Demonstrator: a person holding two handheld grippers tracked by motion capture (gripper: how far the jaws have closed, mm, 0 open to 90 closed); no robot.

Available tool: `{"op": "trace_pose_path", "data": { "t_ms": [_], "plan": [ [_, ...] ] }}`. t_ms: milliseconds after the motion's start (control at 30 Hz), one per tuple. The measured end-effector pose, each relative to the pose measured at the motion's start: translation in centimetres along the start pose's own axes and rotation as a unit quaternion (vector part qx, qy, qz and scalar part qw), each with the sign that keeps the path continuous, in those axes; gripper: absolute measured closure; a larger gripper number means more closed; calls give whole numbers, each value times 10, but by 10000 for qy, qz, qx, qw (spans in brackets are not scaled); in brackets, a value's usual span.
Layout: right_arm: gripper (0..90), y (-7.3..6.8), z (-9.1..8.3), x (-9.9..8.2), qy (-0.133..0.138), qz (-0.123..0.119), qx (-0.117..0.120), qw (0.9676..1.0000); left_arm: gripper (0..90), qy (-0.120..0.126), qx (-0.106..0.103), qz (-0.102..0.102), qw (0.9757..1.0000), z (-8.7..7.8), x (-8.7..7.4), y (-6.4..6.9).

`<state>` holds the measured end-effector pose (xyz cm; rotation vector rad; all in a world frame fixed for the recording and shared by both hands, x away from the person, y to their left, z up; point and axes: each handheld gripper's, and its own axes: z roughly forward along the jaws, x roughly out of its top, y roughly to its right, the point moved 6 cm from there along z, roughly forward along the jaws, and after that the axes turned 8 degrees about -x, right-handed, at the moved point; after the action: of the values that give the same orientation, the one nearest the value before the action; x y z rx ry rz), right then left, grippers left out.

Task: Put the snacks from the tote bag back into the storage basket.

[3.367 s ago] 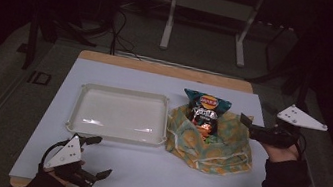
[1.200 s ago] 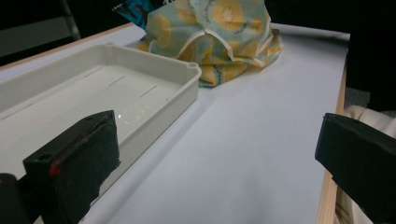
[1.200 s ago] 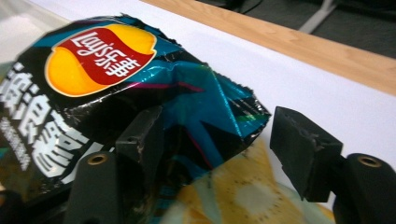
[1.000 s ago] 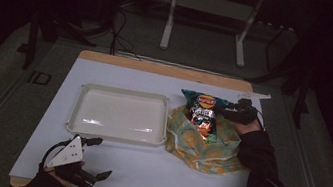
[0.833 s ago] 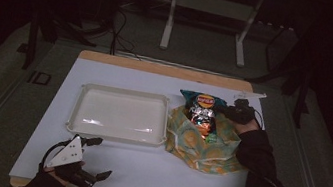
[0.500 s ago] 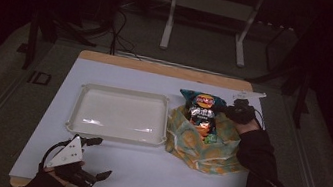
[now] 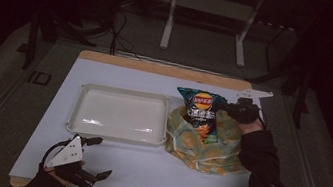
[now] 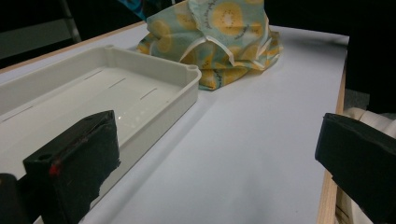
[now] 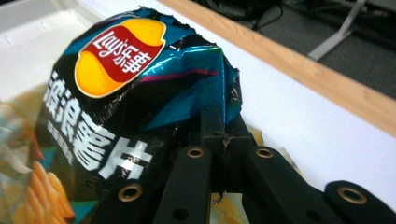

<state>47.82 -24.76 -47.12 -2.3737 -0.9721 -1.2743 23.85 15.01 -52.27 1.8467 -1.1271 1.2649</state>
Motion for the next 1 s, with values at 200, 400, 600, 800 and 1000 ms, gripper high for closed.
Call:
{"op": "trace_pose_path", "data": {
  "t_ms": [200, 400, 600, 800, 1000],
  "plan": [
    [900, -11, -14, 16, 281, -61, 157, 9995, 3, 4, 1, -4, 10000, 0, 0, 0],
    [900, -16, -30, 31, 470, -92, 214, 9986, 3, 6, -3, 1, 10000, 0, 0, 0],
    [900, -15, -46, 41, 564, -152, 154, 9982, 2, 8, -1, -6, 10000, 0, 0, 0],
    [900, -11, -61, 48, 651, -185, 54, 9977, 3, 6, 2, -9, 10000, 0, 0, -1],
    [900, -5, -80, 59, 817, -160, -50, 9965, 3, 7, 17, -4, 10000, 0, 0, -1]
  ]
}}
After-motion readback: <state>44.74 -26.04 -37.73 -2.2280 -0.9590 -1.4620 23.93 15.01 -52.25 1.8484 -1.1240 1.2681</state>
